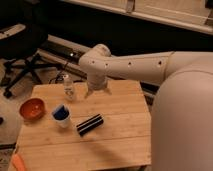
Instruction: Move the arm in a circular motion
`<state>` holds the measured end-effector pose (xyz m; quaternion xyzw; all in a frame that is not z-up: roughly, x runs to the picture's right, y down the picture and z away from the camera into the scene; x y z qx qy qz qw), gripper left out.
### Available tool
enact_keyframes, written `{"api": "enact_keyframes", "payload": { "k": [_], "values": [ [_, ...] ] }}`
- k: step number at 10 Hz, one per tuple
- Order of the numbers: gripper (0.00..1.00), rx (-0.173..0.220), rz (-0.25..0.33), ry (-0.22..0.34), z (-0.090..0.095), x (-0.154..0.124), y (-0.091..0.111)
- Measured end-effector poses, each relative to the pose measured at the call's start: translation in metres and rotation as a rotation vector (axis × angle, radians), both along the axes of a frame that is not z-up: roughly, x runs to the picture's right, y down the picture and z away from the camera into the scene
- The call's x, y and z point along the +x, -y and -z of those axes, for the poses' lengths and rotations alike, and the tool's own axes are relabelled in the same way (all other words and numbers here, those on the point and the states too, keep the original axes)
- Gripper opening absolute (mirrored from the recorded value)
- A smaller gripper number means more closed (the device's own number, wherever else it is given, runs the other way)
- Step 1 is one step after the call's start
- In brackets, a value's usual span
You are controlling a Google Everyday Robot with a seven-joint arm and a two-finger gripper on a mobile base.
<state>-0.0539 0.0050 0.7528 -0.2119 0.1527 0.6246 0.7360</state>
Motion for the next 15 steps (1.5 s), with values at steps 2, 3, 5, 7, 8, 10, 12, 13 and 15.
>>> {"api": "enact_keyframes", "payload": {
  "k": [2, 3, 5, 7, 8, 10, 12, 13, 15],
  "values": [
    [0.8, 0.054, -0.029, 0.017, -0.016, -0.018, 0.052],
    [0.8, 0.092, -0.046, 0.014, -0.03, -0.019, 0.088],
    [0.8, 0.146, -0.069, -0.021, -0.052, 0.009, 0.13],
    [0.8, 0.171, -0.105, -0.086, -0.069, 0.066, 0.146],
    [0.8, 0.173, -0.132, -0.125, -0.074, 0.105, 0.143],
    [0.8, 0.146, -0.197, -0.204, -0.08, 0.188, 0.111],
    [0.8, 0.118, -0.244, -0.265, -0.073, 0.246, 0.077],
    [0.8, 0.106, -0.267, -0.29, -0.064, 0.269, 0.059],
    [0.8, 0.1, -0.285, -0.29, -0.043, 0.279, 0.037]
  ]
}}
